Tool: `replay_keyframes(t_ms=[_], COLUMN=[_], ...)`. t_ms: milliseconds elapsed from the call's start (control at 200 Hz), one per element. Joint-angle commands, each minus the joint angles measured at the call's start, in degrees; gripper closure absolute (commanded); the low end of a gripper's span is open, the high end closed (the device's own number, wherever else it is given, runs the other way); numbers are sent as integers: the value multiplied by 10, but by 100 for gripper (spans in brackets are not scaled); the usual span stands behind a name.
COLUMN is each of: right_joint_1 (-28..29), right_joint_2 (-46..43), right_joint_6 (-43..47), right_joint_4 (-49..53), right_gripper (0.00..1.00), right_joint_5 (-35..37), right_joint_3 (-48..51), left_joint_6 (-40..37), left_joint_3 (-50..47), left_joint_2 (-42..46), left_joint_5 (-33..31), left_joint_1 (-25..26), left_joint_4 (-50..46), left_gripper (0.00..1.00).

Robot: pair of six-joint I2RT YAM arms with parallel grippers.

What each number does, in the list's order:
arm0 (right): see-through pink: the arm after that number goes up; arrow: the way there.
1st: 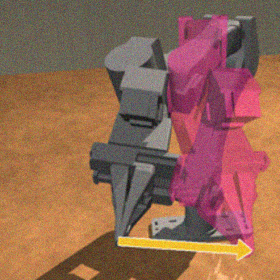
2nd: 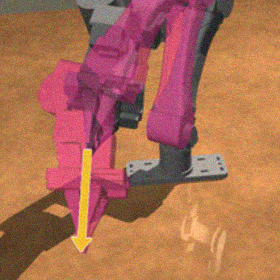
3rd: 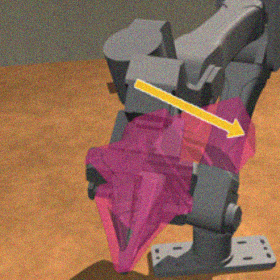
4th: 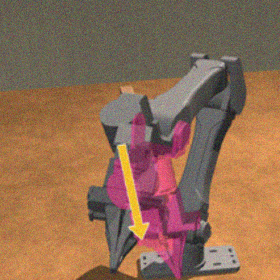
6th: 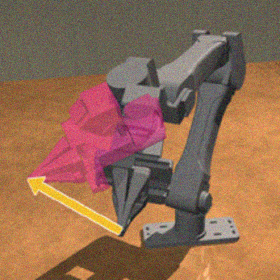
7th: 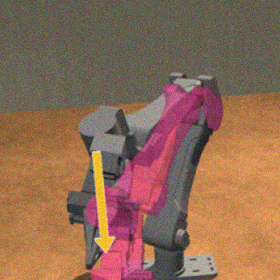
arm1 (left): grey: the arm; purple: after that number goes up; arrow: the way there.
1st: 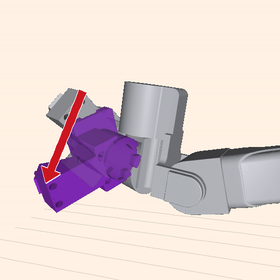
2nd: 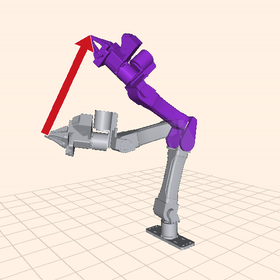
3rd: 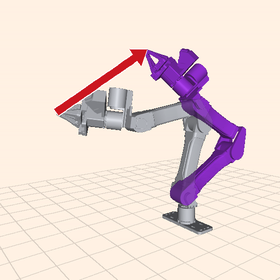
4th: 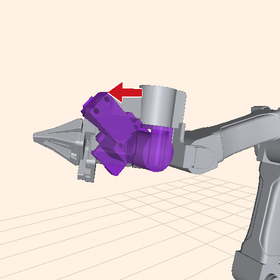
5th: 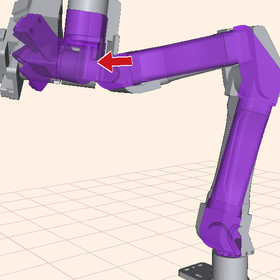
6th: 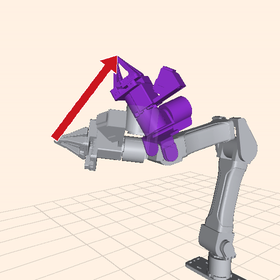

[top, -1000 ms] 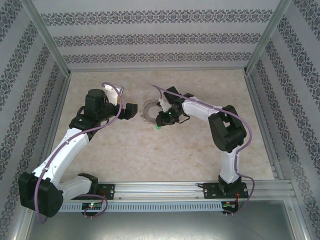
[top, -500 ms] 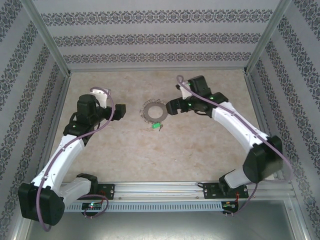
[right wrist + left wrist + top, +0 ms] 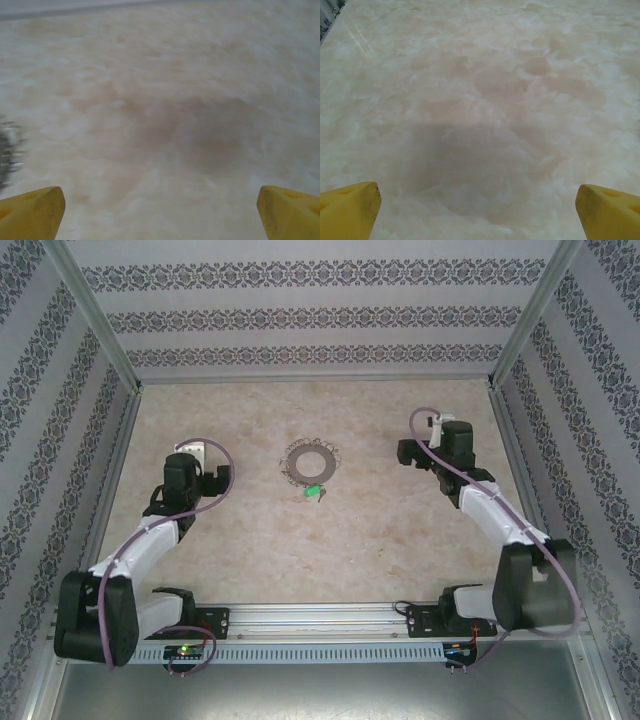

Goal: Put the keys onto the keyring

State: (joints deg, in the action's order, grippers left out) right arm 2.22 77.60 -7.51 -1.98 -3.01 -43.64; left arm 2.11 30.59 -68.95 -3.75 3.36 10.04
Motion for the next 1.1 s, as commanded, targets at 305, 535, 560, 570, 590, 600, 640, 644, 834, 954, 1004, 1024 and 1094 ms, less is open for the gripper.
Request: replay_keyframes(t_ms=[305,535,560,570,590,600,640,644,834,954,1004,1024,1094], right_joint_1=[-66,-47,-44,-44,-45,-45,-45,-44,-33,-35,-28,-25,-24], right_joint_2=[43,82,81,81,79,79,78,78,72,92,89,95,93], right_joint_6=[19,42,44,44,43,43,43,43,51,46,53,52,54], right_joint_4=[-285,-325,-322,-320,-323,-325,-331,-331,-410,-508,-478,-501,-500], right_gripper=[2,2,2,2,2,2,2,2,2,2,2,2,2], right_joint_5=[-31,-31,-27,-27,-27,-27,-25,-25,5,6,16,23,23], right_joint_3=[120,126,125,125,127,127,133,133,183,224,211,216,218], left_joint_6=[1,6,2,1,-2,-4,-5,-4,-21,-20,-20,-20,-21], left_joint_3=[-26,-38,-35,-35,-36,-38,-47,-48,-65,-69,-70,-71,-73], left_joint_2=[-124,-185,-187,-188,-192,-194,-195,-194,-210,-213,-214,-214,-215], left_joint_5=[-20,10,20,23,30,33,44,45,84,81,81,80,80], left_joint_1=[-36,-46,-46,-46,-46,-46,-46,-46,-48,-47,-47,-47,-47], left_joint_4=[232,321,315,315,323,329,345,346,382,395,398,400,405], left_gripper=[0,0,0,0,0,0,0,0,0,0,0,0,0])
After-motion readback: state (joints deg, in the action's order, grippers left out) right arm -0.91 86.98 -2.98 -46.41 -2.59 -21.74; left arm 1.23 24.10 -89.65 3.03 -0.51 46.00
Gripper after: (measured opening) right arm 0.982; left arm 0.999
